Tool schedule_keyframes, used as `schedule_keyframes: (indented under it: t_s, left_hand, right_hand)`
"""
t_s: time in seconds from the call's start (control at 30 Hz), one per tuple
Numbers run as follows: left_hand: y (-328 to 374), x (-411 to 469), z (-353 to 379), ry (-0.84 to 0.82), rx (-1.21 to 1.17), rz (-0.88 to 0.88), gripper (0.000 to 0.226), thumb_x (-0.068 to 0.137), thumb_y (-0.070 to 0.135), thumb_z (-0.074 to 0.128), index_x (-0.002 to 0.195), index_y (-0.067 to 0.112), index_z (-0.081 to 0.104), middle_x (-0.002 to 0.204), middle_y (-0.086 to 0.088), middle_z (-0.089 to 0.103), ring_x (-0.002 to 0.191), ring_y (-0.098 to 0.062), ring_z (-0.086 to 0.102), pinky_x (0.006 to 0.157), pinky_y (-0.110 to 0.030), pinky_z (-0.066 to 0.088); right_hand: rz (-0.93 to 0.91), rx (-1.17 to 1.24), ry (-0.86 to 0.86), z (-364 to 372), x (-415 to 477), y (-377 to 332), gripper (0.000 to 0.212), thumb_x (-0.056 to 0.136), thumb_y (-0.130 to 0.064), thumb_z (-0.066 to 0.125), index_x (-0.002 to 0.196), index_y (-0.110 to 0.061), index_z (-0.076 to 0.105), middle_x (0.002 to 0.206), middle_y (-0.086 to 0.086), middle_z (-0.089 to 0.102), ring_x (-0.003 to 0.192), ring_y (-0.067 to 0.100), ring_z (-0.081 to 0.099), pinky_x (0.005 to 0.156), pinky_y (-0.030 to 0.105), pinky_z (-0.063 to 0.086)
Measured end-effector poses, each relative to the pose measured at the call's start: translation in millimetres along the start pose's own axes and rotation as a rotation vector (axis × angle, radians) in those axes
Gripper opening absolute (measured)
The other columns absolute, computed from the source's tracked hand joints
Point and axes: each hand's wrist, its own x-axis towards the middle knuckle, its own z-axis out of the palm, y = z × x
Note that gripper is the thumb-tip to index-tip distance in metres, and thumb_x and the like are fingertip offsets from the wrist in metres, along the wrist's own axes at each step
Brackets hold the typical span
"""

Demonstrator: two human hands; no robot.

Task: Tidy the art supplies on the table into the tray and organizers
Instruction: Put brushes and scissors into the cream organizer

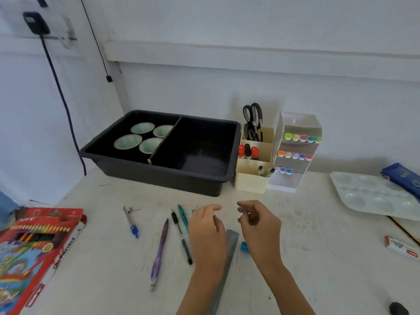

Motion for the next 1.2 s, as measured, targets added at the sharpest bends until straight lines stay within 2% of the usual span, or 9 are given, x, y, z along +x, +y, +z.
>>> schedule_keyframes:
  t_s: [0.1, 0.17, 0.27, 0.43, 0.6, 0.73, 0.93, 1.03, 1.2]
  left_hand:
    - [-16.5, -14.4, -11.8, 0.054, 0.068, -0.128, 0.023, 0.085, 0.003, 0.062, 0.107, 0.012, 0.066, 0.107, -0.003, 0.066, 0.100, -0.017, 0.057, 0.090, -0.027, 0.047]
    - [-23.8, -22.9, -18.0, 0.090, 0.091, -0.183, 0.025, 0.086, 0.003, 0.061, 0.110, 0.009, 0.064, 0.109, -0.005, 0.063, 0.099, -0.012, 0.052, 0.087, -0.022, 0.042]
    - [-29.0, -31.3, -27.4, 0.132, 0.099, -0.206, 0.023, 0.084, -0.002, 0.061, 0.106, 0.007, 0.064, 0.104, -0.006, 0.061, 0.094, -0.008, 0.042, 0.080, -0.020, 0.037]
    - [-36.8, -41.2, -34.2, 0.174, 0.170, -0.188, 0.025, 0.081, -0.004, 0.065, 0.104, 0.006, 0.064, 0.102, -0.009, 0.058, 0.095, -0.022, 0.049, 0.075, -0.028, 0.041]
    - [-37.5, -45.2, -40.4, 0.197, 0.165, -0.197, 0.026, 0.080, 0.001, 0.067, 0.106, 0.008, 0.064, 0.089, -0.007, 0.064, 0.082, -0.018, 0.048, 0.070, -0.039, 0.048]
    - [-22.4, -41.4, -48.5, 0.327, 0.007, -0.153, 0.027, 0.084, -0.001, 0.063, 0.110, 0.006, 0.062, 0.097, -0.007, 0.061, 0.083, -0.019, 0.058, 0.071, -0.031, 0.049]
    - [25.6, -39.7, -41.3, 0.351, -0.171, 0.101, 0.024, 0.083, -0.001, 0.062, 0.107, -0.001, 0.061, 0.097, -0.005, 0.061, 0.082, -0.020, 0.060, 0.074, -0.024, 0.053]
    - [56.8, -45.7, -21.9, 0.284, -0.223, 0.223, 0.025, 0.083, 0.007, 0.061, 0.106, -0.003, 0.062, 0.098, -0.009, 0.063, 0.085, -0.018, 0.060, 0.083, -0.021, 0.050]
    - [104.4, -66.6, 23.5, 0.051, -0.312, 0.338, 0.028, 0.080, 0.014, 0.065, 0.107, 0.007, 0.066, 0.101, 0.000, 0.065, 0.091, -0.011, 0.059, 0.079, -0.027, 0.052]
  right_hand:
    - [-0.006, 0.033, -0.042, 8.0, -15.1, -0.1, 0.032, 0.083, 0.006, 0.061, 0.090, -0.025, 0.064, 0.083, -0.015, 0.063, 0.077, -0.001, 0.062, 0.071, -0.001, 0.044]
    - [-0.001, 0.042, -0.084, 11.8, -23.8, 1.3, 0.032, 0.083, 0.008, 0.060, 0.090, -0.023, 0.066, 0.083, -0.014, 0.065, 0.077, 0.001, 0.064, 0.070, 0.002, 0.046]
    - [0.004, 0.052, -0.124, 15.4, -34.0, 3.3, 0.034, 0.083, 0.009, 0.059, 0.090, -0.024, 0.066, 0.083, -0.013, 0.066, 0.079, -0.001, 0.064, 0.071, 0.004, 0.047]
    - [0.022, 0.076, -0.156, 16.5, -46.4, 6.2, 0.035, 0.082, 0.009, 0.057, 0.088, -0.023, 0.067, 0.083, -0.010, 0.068, 0.079, -0.002, 0.062, 0.068, 0.005, 0.047]
    - [0.005, 0.044, -0.149, 10.4, -54.3, 12.2, 0.034, 0.083, 0.008, 0.059, 0.088, -0.024, 0.067, 0.085, -0.013, 0.066, 0.080, 0.000, 0.061, 0.067, 0.008, 0.048]
    - [-0.103, -0.211, 0.057, -7.3, -51.1, 28.2, 0.033, 0.077, 0.011, 0.063, 0.090, -0.019, 0.068, 0.085, -0.008, 0.061, 0.079, 0.001, 0.046, 0.065, 0.005, 0.038]
    - [0.057, -0.286, 0.119, -59.5, -38.5, 55.3, 0.031, 0.083, 0.008, 0.058, 0.098, -0.018, 0.067, 0.096, -0.003, 0.063, 0.089, 0.004, 0.045, 0.071, 0.003, 0.037]
    - [0.126, -0.287, 0.102, -90.1, -36.5, 64.9, 0.031, 0.086, 0.004, 0.053, 0.101, -0.021, 0.064, 0.098, -0.009, 0.058, 0.093, 0.003, 0.045, 0.077, 0.001, 0.035]
    - [0.169, -0.267, 0.199, -142.7, -31.5, 78.1, 0.031, 0.085, 0.006, 0.053, 0.097, -0.020, 0.065, 0.093, -0.011, 0.059, 0.091, 0.008, 0.054, 0.079, 0.012, 0.042]
